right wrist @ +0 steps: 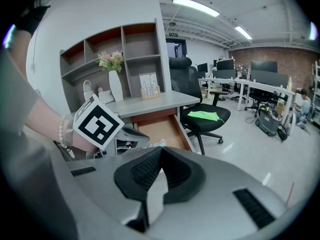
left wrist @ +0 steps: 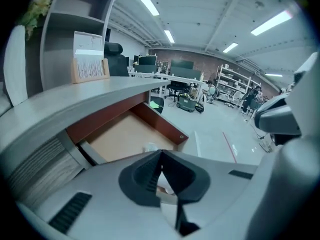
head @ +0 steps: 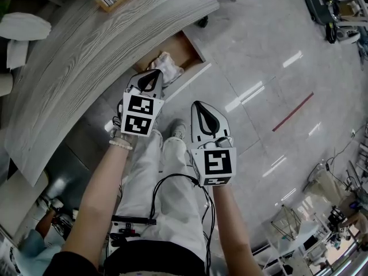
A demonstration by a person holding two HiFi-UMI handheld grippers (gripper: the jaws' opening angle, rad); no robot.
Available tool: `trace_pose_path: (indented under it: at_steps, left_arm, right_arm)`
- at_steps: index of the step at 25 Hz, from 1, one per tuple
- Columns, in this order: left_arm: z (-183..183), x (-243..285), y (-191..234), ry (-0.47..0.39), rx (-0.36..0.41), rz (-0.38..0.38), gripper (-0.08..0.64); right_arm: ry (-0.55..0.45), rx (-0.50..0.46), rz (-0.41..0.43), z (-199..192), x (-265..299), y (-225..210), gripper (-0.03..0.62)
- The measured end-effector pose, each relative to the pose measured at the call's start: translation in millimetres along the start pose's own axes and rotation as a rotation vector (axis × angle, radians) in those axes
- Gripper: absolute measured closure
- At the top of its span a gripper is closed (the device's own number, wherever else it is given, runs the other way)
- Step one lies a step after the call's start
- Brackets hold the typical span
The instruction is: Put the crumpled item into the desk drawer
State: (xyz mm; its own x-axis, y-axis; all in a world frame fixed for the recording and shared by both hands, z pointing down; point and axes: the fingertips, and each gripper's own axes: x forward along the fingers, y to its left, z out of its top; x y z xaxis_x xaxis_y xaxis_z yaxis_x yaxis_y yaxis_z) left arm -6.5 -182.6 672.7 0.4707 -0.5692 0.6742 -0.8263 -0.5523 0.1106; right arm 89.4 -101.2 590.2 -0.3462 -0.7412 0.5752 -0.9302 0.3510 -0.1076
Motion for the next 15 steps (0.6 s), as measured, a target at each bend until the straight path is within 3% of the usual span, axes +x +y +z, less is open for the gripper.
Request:
trace_pose_path:
  at_steps: [6,15]
  left_arm:
    - [11,-27,-12,-0.025,-0.018,-0.039,0.549]
    - [53,-90,-45,-0.102,0.059,-0.122,0.549]
  right_arm:
    - [-0.022,-0.014,-0.01,20,-11,1,0.588]
    - [-0.073,-0.035,-0.025,65,-43,14,0.588]
